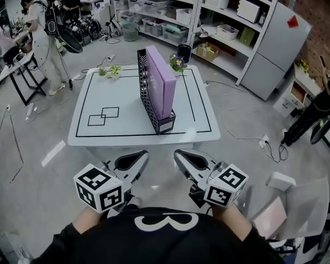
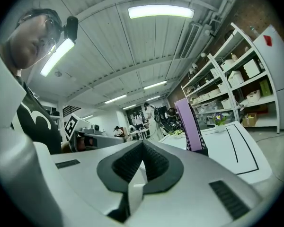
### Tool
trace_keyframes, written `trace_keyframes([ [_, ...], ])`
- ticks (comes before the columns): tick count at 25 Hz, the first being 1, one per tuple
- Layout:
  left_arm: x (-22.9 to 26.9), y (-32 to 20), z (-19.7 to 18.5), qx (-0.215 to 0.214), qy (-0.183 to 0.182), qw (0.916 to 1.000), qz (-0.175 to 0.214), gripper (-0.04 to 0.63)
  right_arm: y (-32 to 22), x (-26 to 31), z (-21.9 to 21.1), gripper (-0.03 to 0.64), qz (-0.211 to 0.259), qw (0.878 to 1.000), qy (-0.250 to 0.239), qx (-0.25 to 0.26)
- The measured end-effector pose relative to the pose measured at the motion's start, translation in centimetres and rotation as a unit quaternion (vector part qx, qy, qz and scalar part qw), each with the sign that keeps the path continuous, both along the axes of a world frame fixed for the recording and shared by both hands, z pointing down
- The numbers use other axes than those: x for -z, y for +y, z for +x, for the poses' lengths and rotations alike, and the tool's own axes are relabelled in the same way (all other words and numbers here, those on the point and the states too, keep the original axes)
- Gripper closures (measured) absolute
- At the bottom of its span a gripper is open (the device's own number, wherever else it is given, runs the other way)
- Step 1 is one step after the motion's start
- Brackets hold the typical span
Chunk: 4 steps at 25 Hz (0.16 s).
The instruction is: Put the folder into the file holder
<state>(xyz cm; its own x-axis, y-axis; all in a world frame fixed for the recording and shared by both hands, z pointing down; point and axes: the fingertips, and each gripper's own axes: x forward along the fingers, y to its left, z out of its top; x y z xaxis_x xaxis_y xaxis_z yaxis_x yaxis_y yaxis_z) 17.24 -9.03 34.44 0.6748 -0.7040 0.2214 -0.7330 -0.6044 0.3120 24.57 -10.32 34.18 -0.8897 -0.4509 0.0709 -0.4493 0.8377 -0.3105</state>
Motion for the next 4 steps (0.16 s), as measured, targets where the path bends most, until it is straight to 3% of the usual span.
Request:
trace_keyframes([
  [4,0.3,1.8,0.4,0.006,-0.003,1.0000,0.006,0.589,1.8,0.4,0.4,0.614,0.009,1.000,0.007,0.008],
])
